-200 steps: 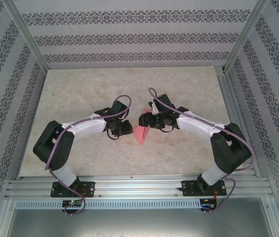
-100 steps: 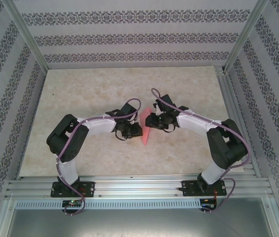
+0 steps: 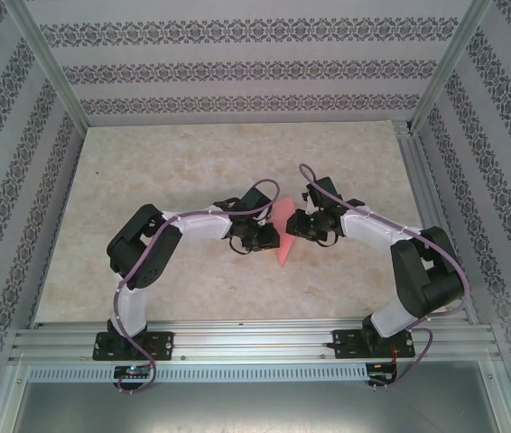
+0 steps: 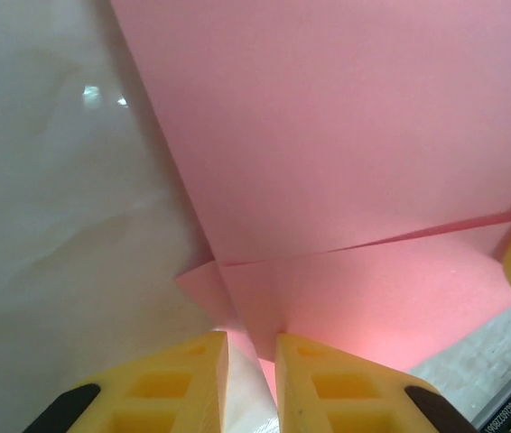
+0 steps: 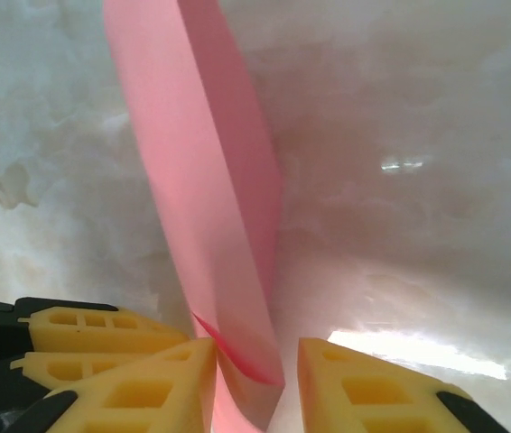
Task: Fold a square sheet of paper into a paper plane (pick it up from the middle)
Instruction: Fold the wing for the fifth time at the center of the table.
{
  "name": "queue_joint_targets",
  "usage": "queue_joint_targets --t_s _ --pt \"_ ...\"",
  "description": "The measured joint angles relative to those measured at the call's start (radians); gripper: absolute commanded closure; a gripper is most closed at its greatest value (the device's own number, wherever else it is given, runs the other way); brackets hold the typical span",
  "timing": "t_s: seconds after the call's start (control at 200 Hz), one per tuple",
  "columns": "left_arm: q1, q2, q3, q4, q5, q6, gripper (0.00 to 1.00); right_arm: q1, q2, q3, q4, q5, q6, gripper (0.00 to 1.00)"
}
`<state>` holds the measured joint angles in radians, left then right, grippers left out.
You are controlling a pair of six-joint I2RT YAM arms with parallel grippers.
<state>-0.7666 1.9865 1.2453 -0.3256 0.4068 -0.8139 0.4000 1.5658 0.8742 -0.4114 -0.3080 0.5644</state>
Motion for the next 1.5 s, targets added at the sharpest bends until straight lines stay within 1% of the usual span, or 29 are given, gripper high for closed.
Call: queue_joint_targets --t_s 0.145,0.34,0.52,0.639,0.749,0.784,0.824,0.899,0.964,0.994,1.034,1.059,1.114,1.199,1.319,1.499 --pt "-0.013 0.027 0.053 -0.002 0.004 0.0 0.78 -0.043 -0.013 -0.027 0.0 -0.007 -0.011 0.72" --pt "-0.021 0.076 0.141 -0.015 0.0 0.0 0.8 -0.088 -0.008 -0.051 0.007 -0.018 -0.018 0.72" --pt "-0.021 0.129 0.166 -0.05 -0.008 0.0 0.8 -0.088 0.043 -0.051 0.028 -0.037 -0.018 0.72" --pt "-0.022 0.133 0.189 -0.072 -0.029 0.0 0.82 -0.088 0.06 -0.051 0.035 -0.042 -0.018 0.72" --pt "-0.022 0.133 0.189 -0.085 -0.045 0.0 0.81 -0.088 0.078 -0.05 0.038 -0.042 -0.022 0.72" --pt "-0.022 0.132 0.189 -0.087 -0.048 0.0 0.81 -0.088 0.086 -0.046 0.037 -0.042 -0.025 0.73" --pt "-0.022 0.13 0.189 -0.089 -0.051 0.0 0.8 -0.088 0.096 -0.041 0.035 -0.04 -0.029 0.76" --pt "-0.022 0.122 0.189 -0.101 -0.057 0.0 0.78 -0.089 0.101 -0.036 0.026 -0.04 -0.038 0.77" --pt "-0.022 0.112 0.189 -0.114 -0.058 0.0 0.76 -0.089 0.102 -0.036 0.026 -0.04 -0.042 0.78" --pt "-0.021 0.104 0.188 -0.118 -0.061 0.0 0.75 -0.089 0.102 -0.036 0.026 -0.041 -0.042 0.82" --pt "-0.021 0.09 0.186 -0.121 -0.065 0.0 0.75 -0.089 0.102 -0.036 0.029 -0.044 -0.044 0.84" --pt "-0.019 0.078 0.183 -0.122 -0.068 0.0 0.75 -0.089 0.103 -0.036 0.034 -0.05 -0.043 0.83" --pt "-0.016 0.043 0.167 -0.122 -0.074 0.0 0.75 -0.088 0.108 -0.036 0.05 -0.072 -0.043 0.79" --pt "-0.005 -0.021 0.126 -0.11 -0.08 -0.008 0.74 -0.088 0.118 -0.036 0.077 -0.116 -0.045 0.79" --pt "0.039 -0.122 0.041 -0.099 -0.1 -0.036 0.75 -0.082 0.142 -0.032 0.1 -0.175 -0.062 0.81" --pt "0.095 -0.176 -0.034 -0.079 -0.127 -0.08 0.76 -0.022 0.19 0.02 0.089 -0.225 -0.105 0.8"
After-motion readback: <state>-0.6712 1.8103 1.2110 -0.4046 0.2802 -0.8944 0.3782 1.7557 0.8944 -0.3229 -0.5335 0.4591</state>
